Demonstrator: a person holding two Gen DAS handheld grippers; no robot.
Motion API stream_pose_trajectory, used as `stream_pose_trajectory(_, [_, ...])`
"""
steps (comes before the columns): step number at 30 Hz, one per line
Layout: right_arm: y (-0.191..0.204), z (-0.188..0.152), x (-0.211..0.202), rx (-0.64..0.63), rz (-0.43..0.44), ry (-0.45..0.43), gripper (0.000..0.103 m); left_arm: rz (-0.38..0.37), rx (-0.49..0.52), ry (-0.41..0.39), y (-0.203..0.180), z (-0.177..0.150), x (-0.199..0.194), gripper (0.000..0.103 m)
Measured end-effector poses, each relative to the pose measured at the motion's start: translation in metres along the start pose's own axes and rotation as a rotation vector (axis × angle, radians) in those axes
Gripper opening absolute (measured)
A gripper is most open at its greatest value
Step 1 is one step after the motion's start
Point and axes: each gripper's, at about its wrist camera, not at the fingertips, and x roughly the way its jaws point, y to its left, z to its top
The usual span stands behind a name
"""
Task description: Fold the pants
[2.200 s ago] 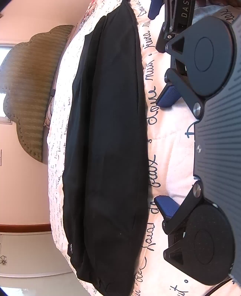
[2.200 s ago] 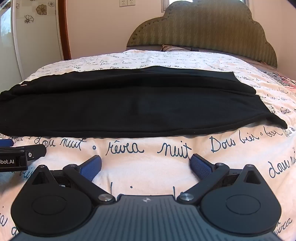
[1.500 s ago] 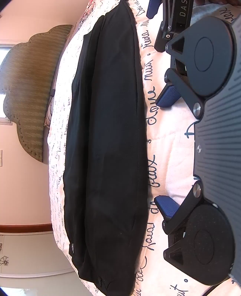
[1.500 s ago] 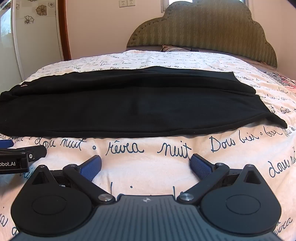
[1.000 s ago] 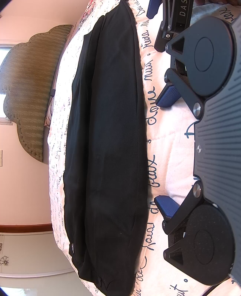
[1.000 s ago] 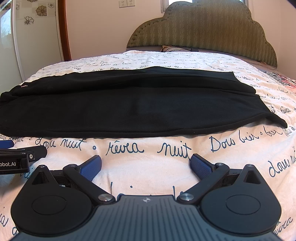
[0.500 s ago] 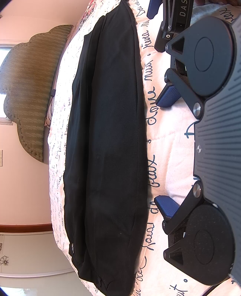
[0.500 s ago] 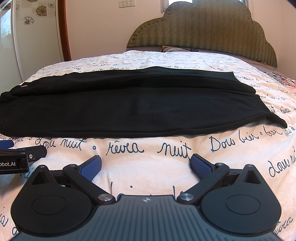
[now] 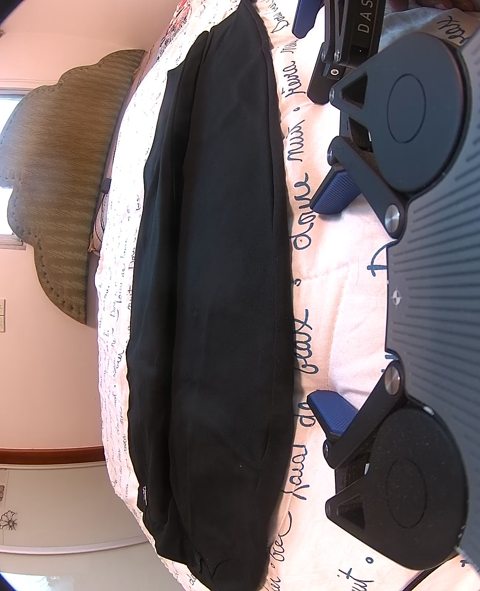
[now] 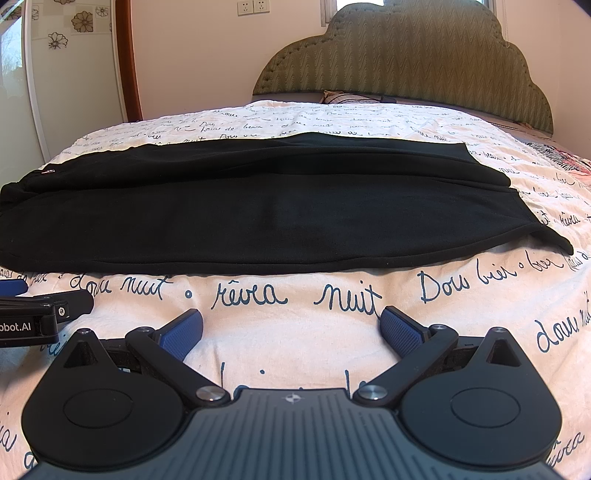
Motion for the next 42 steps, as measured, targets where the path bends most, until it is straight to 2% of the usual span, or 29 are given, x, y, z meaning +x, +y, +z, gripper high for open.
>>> stream_pose_trajectory(23, [0.0, 0.0, 0.0, 0.0, 0.0, 0.0, 0.103, -0.003, -0.002, -0.001, 0.0, 0.001, 0.0, 0.103])
stream_pose_trajectory(26, [0.002, 0.001, 0.002, 0.0, 0.0, 0.0, 0.103, -0.015, -0.007, -0.002, 0.002, 0.002, -0.002, 0.103])
stream_pose_trajectory(29, [0.003, 0.002, 0.003, 0.002, 0.008, 0.0, 0.103, -0.06, -0.013, -0.012, 0.012, 0.005, -0.009, 0.102])
stream_pose_trajectory(32, [-0.004, 0.006, -0.001, -0.014, 0.061, 0.014, 0.103, -0.105, -0.033, -0.092, 0.043, 0.014, -0.03, 0.102])
stream_pose_trajectory(35, [-0.029, 0.022, -0.016, 0.005, 0.148, 0.017, 0.103, -0.081, -0.074, -0.203, 0.096, 0.041, -0.047, 0.103])
stream_pose_trajectory(38, [-0.057, 0.053, -0.034, 0.037, 0.191, -0.045, 0.103, -0.01, -0.153, -0.271, 0.166, 0.093, -0.049, 0.103])
stream_pose_trajectory(40, [-0.072, 0.079, -0.036, 0.044, 0.172, -0.066, 0.103, -0.019, -0.226, -0.292, 0.216, 0.129, -0.037, 0.102])
stream_pose_trajectory(42, [-0.084, 0.104, -0.029, 0.057, 0.161, -0.071, 0.103, -0.065, -0.301, -0.284, 0.264, 0.158, -0.011, 0.103])
